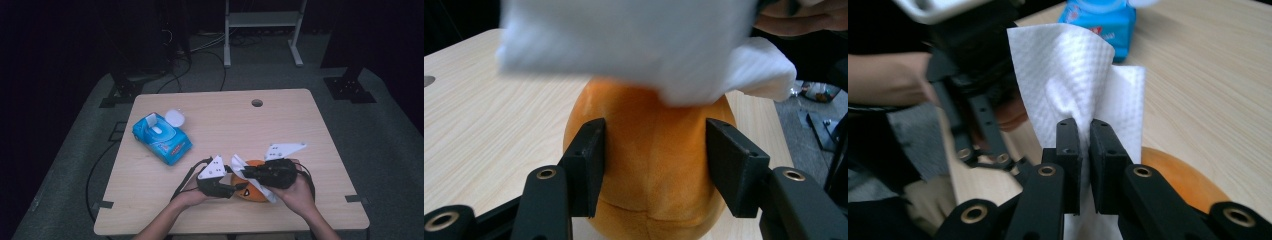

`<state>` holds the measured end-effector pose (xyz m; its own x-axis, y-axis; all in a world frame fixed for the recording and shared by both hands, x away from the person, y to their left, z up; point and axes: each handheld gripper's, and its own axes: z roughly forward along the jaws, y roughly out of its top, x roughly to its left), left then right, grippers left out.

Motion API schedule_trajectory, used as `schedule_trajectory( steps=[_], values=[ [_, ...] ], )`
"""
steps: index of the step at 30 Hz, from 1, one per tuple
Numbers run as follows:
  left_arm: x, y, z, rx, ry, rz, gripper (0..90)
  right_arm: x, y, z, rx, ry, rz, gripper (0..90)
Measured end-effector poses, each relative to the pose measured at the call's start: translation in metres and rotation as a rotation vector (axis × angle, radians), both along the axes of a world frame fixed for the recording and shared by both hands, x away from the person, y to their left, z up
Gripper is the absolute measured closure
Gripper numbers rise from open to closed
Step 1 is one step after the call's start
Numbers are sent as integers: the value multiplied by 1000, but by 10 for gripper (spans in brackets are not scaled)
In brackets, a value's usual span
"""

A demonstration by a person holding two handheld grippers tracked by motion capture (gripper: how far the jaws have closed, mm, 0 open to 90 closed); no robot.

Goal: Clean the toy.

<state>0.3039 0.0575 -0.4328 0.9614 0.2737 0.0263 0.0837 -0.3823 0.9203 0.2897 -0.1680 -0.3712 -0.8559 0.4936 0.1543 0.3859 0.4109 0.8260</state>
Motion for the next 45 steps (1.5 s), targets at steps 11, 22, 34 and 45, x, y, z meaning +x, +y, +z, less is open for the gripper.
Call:
schedule_trajectory(
  steps=[11,22,34,45],
  values=[
    [4,4,-4,-7,17,13,430,10,-24,-4,-68,5,-104,832],
    [3,5,-7,16,20,5,435,10,9,-6,-65,-12,-32,832],
    [5,8,-4,9,28,-1,362,4,-45,-16,-44,-15,-150,832],
    [-1,-3,-3,11,-3,-9,417,-3,-17,-5,-72,-68,-72,828]
  ],
)
